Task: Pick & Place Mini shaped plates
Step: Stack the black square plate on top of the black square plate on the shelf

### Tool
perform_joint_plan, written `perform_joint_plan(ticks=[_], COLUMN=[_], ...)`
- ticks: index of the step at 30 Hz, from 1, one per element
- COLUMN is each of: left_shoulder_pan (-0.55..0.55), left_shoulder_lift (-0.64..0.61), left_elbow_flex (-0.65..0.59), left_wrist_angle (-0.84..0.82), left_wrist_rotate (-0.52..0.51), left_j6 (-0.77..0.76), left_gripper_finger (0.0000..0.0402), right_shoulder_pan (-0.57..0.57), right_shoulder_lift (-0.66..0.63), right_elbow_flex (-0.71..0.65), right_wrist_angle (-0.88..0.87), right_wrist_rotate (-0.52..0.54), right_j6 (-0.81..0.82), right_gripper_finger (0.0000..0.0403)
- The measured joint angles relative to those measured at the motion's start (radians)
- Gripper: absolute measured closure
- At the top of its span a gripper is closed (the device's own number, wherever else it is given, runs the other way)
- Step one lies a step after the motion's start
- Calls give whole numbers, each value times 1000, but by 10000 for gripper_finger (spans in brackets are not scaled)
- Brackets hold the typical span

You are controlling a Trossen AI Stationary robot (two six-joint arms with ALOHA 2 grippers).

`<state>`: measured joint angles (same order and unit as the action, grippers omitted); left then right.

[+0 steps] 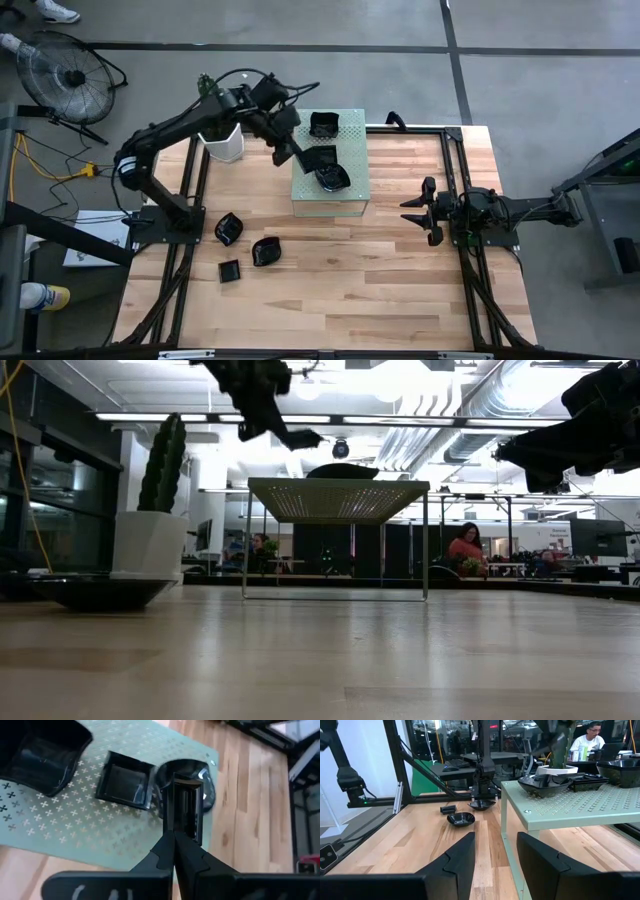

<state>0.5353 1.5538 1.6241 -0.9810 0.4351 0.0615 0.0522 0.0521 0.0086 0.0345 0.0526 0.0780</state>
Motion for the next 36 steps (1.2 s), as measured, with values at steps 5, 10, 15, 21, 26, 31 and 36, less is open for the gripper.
perform_joint_plan(ticks=[5, 10, 15, 21, 26, 31, 36], left_shoulder_pan=[30, 41, 39, 13, -22, -72, -134], left_shoulder_lift=[51, 79, 82, 77, 77, 76, 76], left_elbow_flex=[0, 0, 0, 0, 0, 0, -1], left_wrist_angle=[56, 163, 180, 180, 235, 305, 316], left_wrist_rotate=[82, 69, -2, -81, -139, -185, -239], left_j6=[-15, -101, -198, -287, -351, -405, -434], left_gripper_finger=[401, 401, 401, 401, 401, 401, 401], right_shoulder_pan=[0, 0, 0, 0, 0, 0, 0], right_shoulder_lift=[0, 0, 0, 0, 0, 0, 0], right_elbow_flex=[0, 0, 0, 0, 0, 0, 0], right_wrist_angle=[0, 0, 0, 0, 0, 0, 0], right_wrist_rotate=[0, 0, 0, 0, 0, 0, 0], right_j6=[0, 0, 0, 0, 0, 0, 0], right_gripper_finger=[263, 263, 263, 263, 263, 263, 263])
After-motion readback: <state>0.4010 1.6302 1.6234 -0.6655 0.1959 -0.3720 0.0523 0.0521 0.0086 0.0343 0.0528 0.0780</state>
